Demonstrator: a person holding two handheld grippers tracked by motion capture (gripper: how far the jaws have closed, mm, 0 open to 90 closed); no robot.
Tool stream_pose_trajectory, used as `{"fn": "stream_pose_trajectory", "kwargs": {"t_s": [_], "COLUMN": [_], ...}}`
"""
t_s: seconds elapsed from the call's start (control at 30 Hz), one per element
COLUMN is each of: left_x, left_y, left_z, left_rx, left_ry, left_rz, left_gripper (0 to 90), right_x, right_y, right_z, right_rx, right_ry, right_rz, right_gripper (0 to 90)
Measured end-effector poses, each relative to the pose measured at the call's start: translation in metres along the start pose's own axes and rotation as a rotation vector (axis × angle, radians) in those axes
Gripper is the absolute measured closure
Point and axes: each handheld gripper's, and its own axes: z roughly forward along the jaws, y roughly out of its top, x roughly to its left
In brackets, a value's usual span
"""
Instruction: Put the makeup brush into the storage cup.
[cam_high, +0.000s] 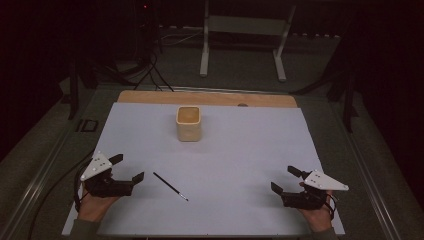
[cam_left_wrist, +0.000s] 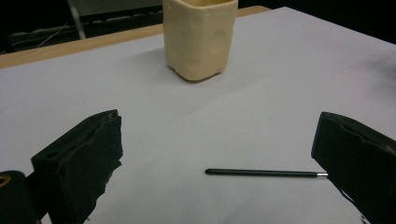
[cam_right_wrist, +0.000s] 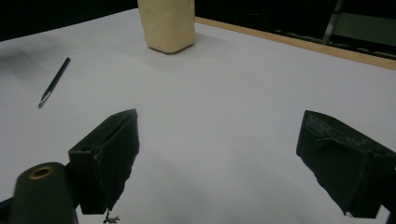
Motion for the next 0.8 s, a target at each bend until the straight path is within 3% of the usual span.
{"fn": "stream_pose_trajectory", "kwargs": {"t_s": [0.37, 0.8], "left_x": [-0.005, -0.014], "left_y": [0.022, 0.036], "left_z": [0.004, 0.012], "left_rx": [-0.015, -0.01], "left_ry": [-0.031, -0.068], "left_rz": [0.045, 0.092], "left_gripper": [3.1, 3.1], "right_x": [-0.002, -0.002], "right_y": [0.0, 0.0], "right_z": [-0.001, -0.003], "right_rx": [-0.006, -0.017], "right_ry": [0.003, 0.004], "right_rz": [0.006, 0.006], "right_gripper": [11.9, 11.5]}}
